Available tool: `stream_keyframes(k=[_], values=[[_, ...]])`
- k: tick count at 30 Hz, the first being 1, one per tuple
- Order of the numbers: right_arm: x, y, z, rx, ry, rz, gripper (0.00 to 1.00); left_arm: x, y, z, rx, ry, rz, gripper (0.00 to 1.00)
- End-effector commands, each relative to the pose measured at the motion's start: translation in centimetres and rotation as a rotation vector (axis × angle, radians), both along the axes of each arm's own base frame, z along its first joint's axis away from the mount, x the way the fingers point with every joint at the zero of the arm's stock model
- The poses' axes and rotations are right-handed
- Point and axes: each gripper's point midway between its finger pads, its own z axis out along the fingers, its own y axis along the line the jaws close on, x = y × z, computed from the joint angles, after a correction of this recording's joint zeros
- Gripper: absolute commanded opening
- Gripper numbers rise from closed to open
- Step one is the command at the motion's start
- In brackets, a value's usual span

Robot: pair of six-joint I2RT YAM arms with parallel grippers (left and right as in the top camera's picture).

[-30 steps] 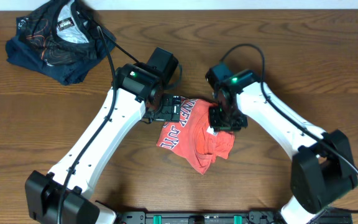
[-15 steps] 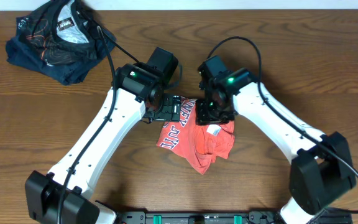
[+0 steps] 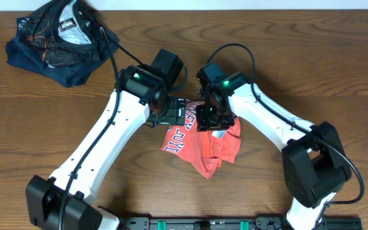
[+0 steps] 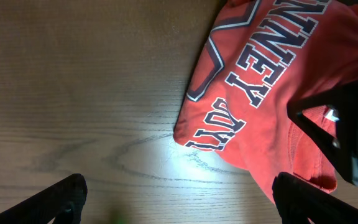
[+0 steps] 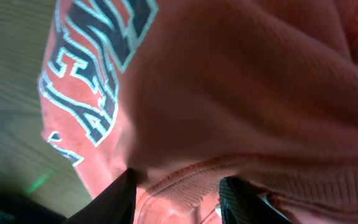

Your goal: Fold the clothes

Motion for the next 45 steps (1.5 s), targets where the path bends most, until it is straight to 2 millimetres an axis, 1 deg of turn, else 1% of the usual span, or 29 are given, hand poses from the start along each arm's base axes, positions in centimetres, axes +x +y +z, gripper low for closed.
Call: stream_keyframes(k=[1, 7, 10, 12, 17, 18, 20, 26, 29, 32, 33, 37, 40, 43, 45], values=[[-0.5, 0.4, -0.8, -0.006, 0.024, 0.001, 0.4, -0.1, 0.4, -0.3, 0.014, 0.01, 0.011, 0.97], [-0.2, 0.3, -0.8, -0.009, 0.016, -0.008, 0.3, -0.1, 0.4, -0.3, 0.014, 0.01, 0.011, 0.97], [0.1, -0.1, -0.6, -0.012, 0.012, -0.02, 0.26, -0.1, 0.4, -0.3, 0.014, 0.01, 0.011, 0.97], [0.6, -0.9, -0.3, -0.032, 0.005, -0.037, 0.19, -0.1, 0.4, -0.3, 0.014, 0.01, 0.011, 0.97], [1.8, -3.7, 0.8, -0.127, -0.023, -0.081, 0.11, -0.1, 0.4, -0.3, 0.014, 0.01, 0.011, 0.97], [1.9, -4.1, 1.0, -0.14, -0.024, -0.087, 0.11, -0.1, 0.4, -0.3, 0.014, 0.01, 0.011, 0.97], [2.2, -4.6, 1.4, -0.147, -0.024, -0.1, 0.13, -0.1, 0.4, -0.3, 0.014, 0.009, 0.011, 0.97], [2.5, -5.1, 2.5, -0.163, -0.021, -0.105, 0.31, -0.1, 0.4, -0.3, 0.013, 0.007, 0.011, 0.97], [2.2, -5.3, 3.4, -0.173, -0.006, -0.103, 0.32, -0.1, 0.4, -0.3, 0.013, 0.007, 0.011, 0.97], [1.2, -5.2, 4.4, -0.172, 0.034, -0.093, 0.3, -0.1, 0.3, -0.3, 0.012, 0.007, 0.011, 0.97], [0.8, -4.8, 4.7, -0.157, 0.048, -0.072, 0.3, 0.0, 0.3, -0.3, 0.012, 0.006, 0.011, 0.97], [-1.6, -2.2, 5.3, -0.049, 0.101, 0.071, 0.31, 0.0, 0.3, -0.2, 0.01, 0.003, 0.011, 0.97], [-3.7, -1.2, 4.8, -0.06, 0.128, 0.164, 0.36, 0.0, 0.3, -0.2, 0.011, 0.003, 0.011, 0.97], [-6.0, -0.5, 3.9, -0.085, 0.161, 0.222, 0.36, 0.0, 0.3, -0.2, 0.011, 0.003, 0.011, 0.97], [-7.0, -0.1, 3.5, -0.097, 0.174, 0.248, 0.36, 0.0, 0.3, -0.2, 0.011, 0.003, 0.011, 0.97]])
